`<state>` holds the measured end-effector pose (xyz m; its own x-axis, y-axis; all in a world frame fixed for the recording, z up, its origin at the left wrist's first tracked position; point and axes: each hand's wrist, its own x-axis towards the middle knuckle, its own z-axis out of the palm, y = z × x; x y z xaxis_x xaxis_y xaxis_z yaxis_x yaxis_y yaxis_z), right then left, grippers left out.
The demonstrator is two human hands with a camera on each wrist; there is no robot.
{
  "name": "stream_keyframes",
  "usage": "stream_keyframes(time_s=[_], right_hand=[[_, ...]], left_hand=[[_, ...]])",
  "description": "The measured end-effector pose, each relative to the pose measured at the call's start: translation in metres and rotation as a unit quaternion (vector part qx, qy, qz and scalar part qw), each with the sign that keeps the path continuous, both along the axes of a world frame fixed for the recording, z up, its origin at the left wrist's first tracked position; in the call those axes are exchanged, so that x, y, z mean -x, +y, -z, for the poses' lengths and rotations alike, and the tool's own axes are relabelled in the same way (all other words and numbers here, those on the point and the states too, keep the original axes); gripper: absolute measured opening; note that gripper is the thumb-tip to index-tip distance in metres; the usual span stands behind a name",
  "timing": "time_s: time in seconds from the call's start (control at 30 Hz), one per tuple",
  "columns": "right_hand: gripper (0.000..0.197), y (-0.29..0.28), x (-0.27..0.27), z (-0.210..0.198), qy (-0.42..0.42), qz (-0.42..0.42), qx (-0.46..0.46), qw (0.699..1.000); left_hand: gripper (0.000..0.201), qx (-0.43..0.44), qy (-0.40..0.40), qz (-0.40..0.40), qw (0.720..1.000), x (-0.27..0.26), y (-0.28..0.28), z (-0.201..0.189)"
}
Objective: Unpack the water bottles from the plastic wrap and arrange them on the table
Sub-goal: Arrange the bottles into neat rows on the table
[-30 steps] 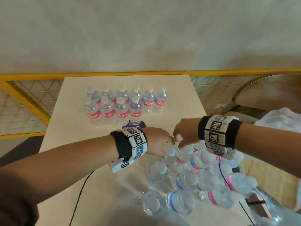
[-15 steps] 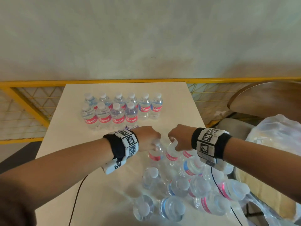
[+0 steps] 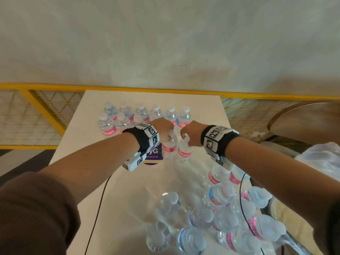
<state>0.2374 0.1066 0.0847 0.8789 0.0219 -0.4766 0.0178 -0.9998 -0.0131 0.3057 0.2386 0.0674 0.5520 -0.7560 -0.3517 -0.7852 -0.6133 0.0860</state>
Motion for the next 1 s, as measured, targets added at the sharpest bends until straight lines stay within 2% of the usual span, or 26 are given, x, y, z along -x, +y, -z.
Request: stream_keyframes(time_s=[0.13,0.27,0.33,0.63,0.73,0.8,0.9,1.0], right_hand=[[0.055,-0.002,0.002,0.008,-0.025,0.024,-0.004,0.999],[0.041,-0.003,-0.006,0.013,-0.041,0.041,-0.002,0.998],[0.036,-0.004,-0.01,0.012,-0.046,0.045,0.001,0.998],[0.042,-0.019,-0.022,0.022,-0.082,0.072,-0.033,0.993],[0.048,-0.022,-0.025,0.024,-0.079,0.092,-0.038,0.992],[0.046,-0.022,-0.029,0.024,-0.078,0.091,-0.038,0.992],[0.043,-0.023,-0.032,0.023,-0.079,0.086,-0.031,0.993],[0.043,-0.025,-0.035,0.022,-0.081,0.083,-0.029,0.993]], left_hand=[[0.049,0.002,0.014,0.01,1.0,-0.005,-0.005,0.0],[0.018,-0.013,-0.01,0.018,1.0,-0.013,-0.01,-0.004],[0.016,-0.011,-0.01,0.006,1.0,-0.016,-0.011,-0.005],[0.035,0.049,-0.025,-0.071,0.996,-0.026,-0.012,0.006],[0.048,0.063,0.005,-0.058,0.996,-0.028,-0.011,0.01],[0.052,0.05,0.017,-0.028,0.998,-0.031,-0.01,0.01],[0.035,0.022,0.01,-0.011,1.0,-0.038,-0.007,0.008],[0.026,0.029,0.005,-0.016,0.999,-0.042,-0.005,0.007]])
